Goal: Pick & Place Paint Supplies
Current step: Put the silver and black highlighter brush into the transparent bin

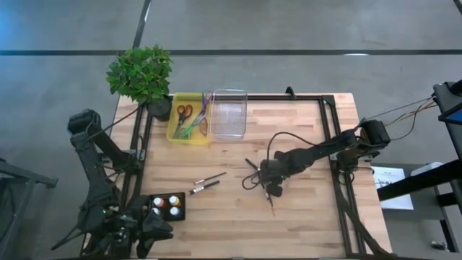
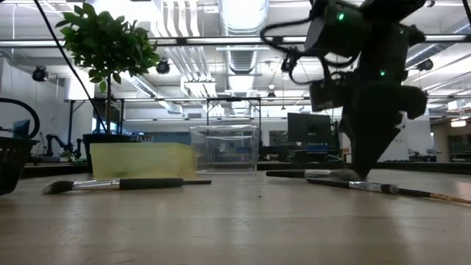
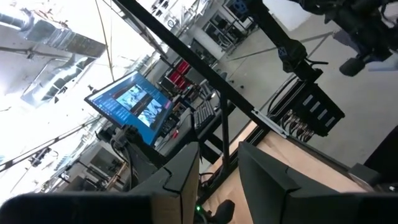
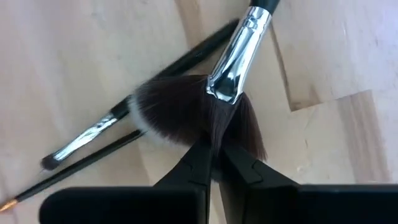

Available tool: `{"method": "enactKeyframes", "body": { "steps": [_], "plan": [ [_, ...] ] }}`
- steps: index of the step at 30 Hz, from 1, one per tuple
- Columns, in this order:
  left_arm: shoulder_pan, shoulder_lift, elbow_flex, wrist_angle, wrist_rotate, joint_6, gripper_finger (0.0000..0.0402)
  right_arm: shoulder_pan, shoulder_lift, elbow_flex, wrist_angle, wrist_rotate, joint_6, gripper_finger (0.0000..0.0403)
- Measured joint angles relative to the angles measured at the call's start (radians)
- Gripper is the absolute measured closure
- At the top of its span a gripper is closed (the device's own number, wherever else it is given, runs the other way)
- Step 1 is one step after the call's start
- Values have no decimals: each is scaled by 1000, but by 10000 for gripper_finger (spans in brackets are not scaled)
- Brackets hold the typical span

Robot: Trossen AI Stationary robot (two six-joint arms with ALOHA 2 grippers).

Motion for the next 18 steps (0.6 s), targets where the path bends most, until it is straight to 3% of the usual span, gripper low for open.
{"method": "enactKeyframes", "body": {
  "steps": [11, 14, 18],
  "plan": [
    [2, 0, 0, -2, 0, -1, 285, 136, -115, 169, -17, 262, -46, 394],
    [5, -1, 0, -2, 0, -1, 285, 95, -118, 256, -12, 324, -143, 394],
    [10, -2, 0, -1, 0, -8, 285, -48, -88, 377, -20, 277, -257, 394]
  ]
}}
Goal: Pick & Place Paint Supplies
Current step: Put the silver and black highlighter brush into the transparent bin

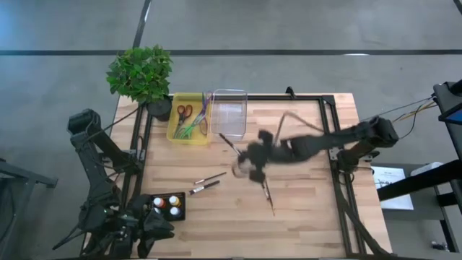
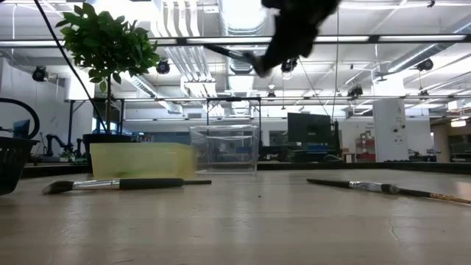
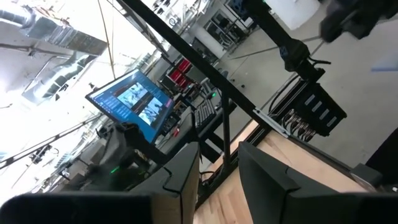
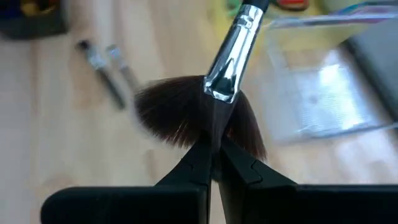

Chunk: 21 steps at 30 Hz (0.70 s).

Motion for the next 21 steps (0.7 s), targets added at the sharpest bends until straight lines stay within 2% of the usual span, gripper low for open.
{"method": "enactKeyframes", "body": {
  "steps": [6, 10, 14, 21],
  "plan": [
    [0, 0, 0, 3, 0, 0, 285, -318, 47, 149, -51, -294, -43, 395],
    [0, 0, 0, 3, 0, 0, 285, -472, 103, 208, -85, -419, -40, 395],
    [0, 0, 0, 3, 0, 0, 285, -535, 190, 242, -79, -536, -48, 395],
    [0, 0, 0, 3, 0, -19, 285, -542, 327, 336, -96, -543, -71, 395]
  ]
}}
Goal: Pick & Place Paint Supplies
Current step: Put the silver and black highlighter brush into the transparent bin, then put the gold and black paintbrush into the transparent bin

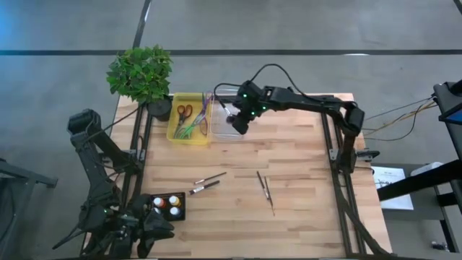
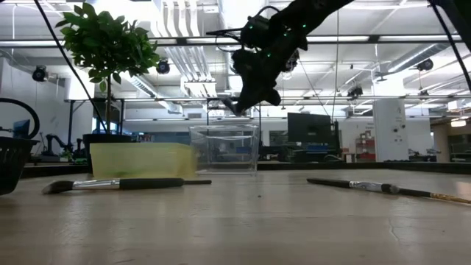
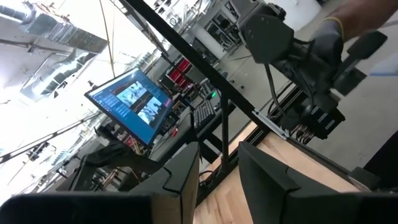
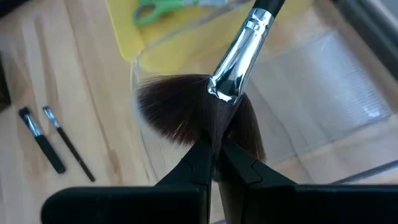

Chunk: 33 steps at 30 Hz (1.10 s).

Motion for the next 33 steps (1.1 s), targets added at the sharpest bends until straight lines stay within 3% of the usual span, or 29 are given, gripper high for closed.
{"method": "enactKeyframes", "body": {
  "steps": [15, 27, 33],
  "plan": [
    [-1, 0, 0, -2, 0, -6, 285, -16, 15, 36, -27, 91, -43, 384],
    [-1, 0, 0, -4, 0, -6, 285, -14, 1, 36, -37, 116, -65, 222],
    [-1, 0, 0, -5, 0, -10, 285, 22, -107, 36, -214, 126, -7, 198]
  ]
}}
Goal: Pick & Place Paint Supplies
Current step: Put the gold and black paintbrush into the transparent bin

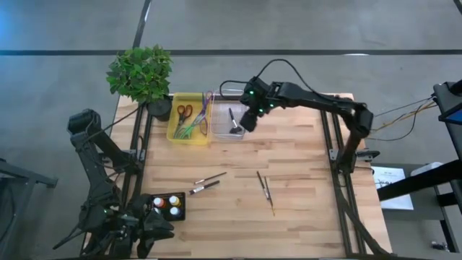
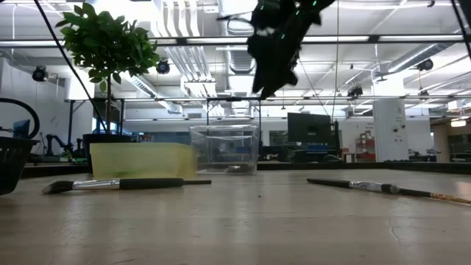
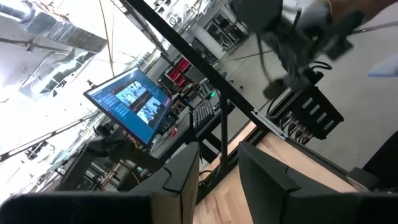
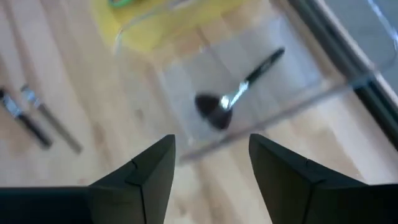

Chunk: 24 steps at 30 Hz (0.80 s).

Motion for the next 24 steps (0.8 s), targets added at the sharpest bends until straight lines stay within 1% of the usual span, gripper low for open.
{"method": "enactKeyframes", "body": {
  "steps": [2, 6, 11, 17, 21, 24],
  "plan": [
    [0, 0, 0, -3, 0, -8, 285, 41, -46, -2, -76, 36, 18, 198],
    [0, 0, 0, -3, 0, -13, 285, 171, -122, -47, -166, 158, 83, 197],
    [0, 0, 0, -3, 0, -17, 285, 376, -206, -194, -164, 232, 227, 197],
    [0, 0, 0, -3, 0, -23, 285, 662, -256, -413, -131, 327, 531, 197],
    [0, 0, 0, -3, 0, -23, 285, 822, -266, -523, -4, 330, 737, 197],
    [1, 0, 0, -3, 0, -16, 285, 896, -267, -549, 25, 327, 894, 197]
  ]
}}
